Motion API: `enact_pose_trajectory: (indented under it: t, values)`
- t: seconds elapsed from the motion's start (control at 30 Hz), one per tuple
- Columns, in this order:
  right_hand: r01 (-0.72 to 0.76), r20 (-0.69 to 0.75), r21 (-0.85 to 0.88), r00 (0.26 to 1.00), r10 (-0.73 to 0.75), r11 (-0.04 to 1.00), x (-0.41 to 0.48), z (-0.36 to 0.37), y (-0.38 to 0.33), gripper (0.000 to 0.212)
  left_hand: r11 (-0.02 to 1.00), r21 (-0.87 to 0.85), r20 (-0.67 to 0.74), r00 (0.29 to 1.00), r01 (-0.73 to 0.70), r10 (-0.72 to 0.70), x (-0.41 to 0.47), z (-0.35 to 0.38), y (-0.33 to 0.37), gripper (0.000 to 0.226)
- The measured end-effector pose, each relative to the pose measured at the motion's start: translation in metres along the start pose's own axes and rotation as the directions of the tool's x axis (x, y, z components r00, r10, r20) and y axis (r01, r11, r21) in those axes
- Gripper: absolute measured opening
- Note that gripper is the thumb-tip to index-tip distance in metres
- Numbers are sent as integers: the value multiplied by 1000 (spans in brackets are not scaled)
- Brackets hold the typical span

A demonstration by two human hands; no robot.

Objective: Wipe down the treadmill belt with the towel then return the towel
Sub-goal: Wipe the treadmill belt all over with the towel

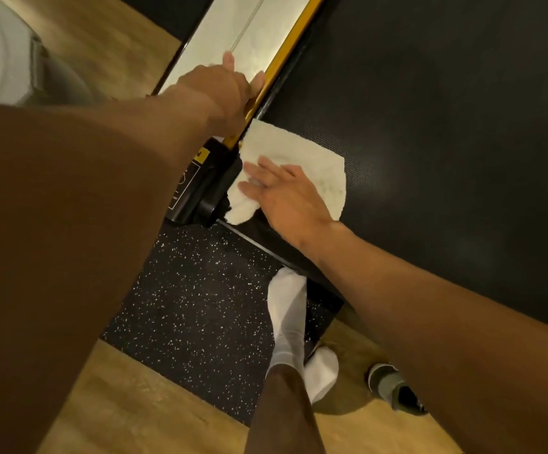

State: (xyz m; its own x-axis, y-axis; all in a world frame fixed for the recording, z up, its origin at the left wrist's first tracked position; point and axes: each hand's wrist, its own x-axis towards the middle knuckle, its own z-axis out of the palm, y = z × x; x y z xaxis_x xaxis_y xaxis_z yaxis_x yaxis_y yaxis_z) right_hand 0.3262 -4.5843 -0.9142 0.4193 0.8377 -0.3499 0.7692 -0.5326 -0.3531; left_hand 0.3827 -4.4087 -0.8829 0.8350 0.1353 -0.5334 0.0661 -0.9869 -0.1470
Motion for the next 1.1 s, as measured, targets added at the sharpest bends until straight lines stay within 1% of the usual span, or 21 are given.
enact_pose_trajectory:
  t: [0.03,0.1,0.13,0.2,0.23,0.33,0.37,0.43,0.5,0.53,0.6,0.67,0.7,0.73,0.8,0.83,0.87,0.93,1.0,1.07,1.1]
  values:
    - [-22,-2,7,1000,22,1000,6,-2,-3,51,1000,-17,25,1000,10,-9,-1,2,0,76]
    - [-33,6,38,999,33,999,7,-1,-9,52,993,-114,74,997,24,-16,-5,5,2,89]
    - [0,23,39,1000,-1,999,-1,3,-11,52,984,-176,87,996,32,-17,-7,6,4,92]
    - [166,18,22,986,-167,986,-25,16,-10,50,957,-285,111,994,46,-14,-13,10,6,93]
    - [226,27,13,974,-226,974,-37,21,-8,47,942,-331,117,993,51,-13,-20,15,8,93]
    - [253,113,-64,963,-244,965,-45,23,-2,41,913,-393,59,994,110,-94,-46,37,18,88]
    - [219,121,-74,970,-209,973,-40,21,-3,42,909,-398,24,992,125,-126,-55,47,23,85]
    - [112,63,-46,992,-109,993,-25,16,-10,46,900,-408,-29,983,154,-181,-71,59,32,82]
    - [-5,20,47,1000,4,999,-19,18,-22,50,885,-432,-39,976,175,-212,-84,68,37,83]
    - [-46,35,83,998,43,995,-22,19,-26,50,875,-448,-34,975,183,-222,-88,70,38,86]
    - [-30,58,108,998,24,994,-42,26,-27,48,866,-467,-34,975,180,-221,-95,74,39,93]
    - [6,41,74,999,-9,997,-69,33,-20,50,865,-471,-9,979,174,-202,-96,76,39,95]
    - [-46,19,64,999,45,997,-80,36,-15,53,869,-465,7,982,171,-189,-94,75,37,95]
    - [-146,-10,70,989,147,987,-86,38,-11,56,876,-450,29,984,172,-178,-92,71,36,95]
    - [-352,-45,130,932,360,927,-84,34,-14,60,900,-399,67,984,177,-164,-88,63,34,92]
    - [-413,-46,168,904,426,895,-79,31,-18,61,912,-373,68,986,168,-154,-87,60,34,91]
    - [-443,-32,205,888,458,873,-72,30,-24,60,921,-355,70,987,161,-145,-88,58,35,90]
    - [-420,-50,225,896,441,879,-60,31,-38,55,927,-341,76,988,155,-137,-90,57,36,88]
    - [-323,-114,149,933,341,934,-60,37,-46,50,924,-351,86,988,150,-128,-90,57,34,87]
    - [-231,-115,70,964,238,970,-73,41,-43,49,922,-359,108,988,143,-111,-90,55,32,87]
    - [-222,-108,55,968,227,973,-82,43,-39,48,922,-361,114,988,141,-107,-90,54,31,86]
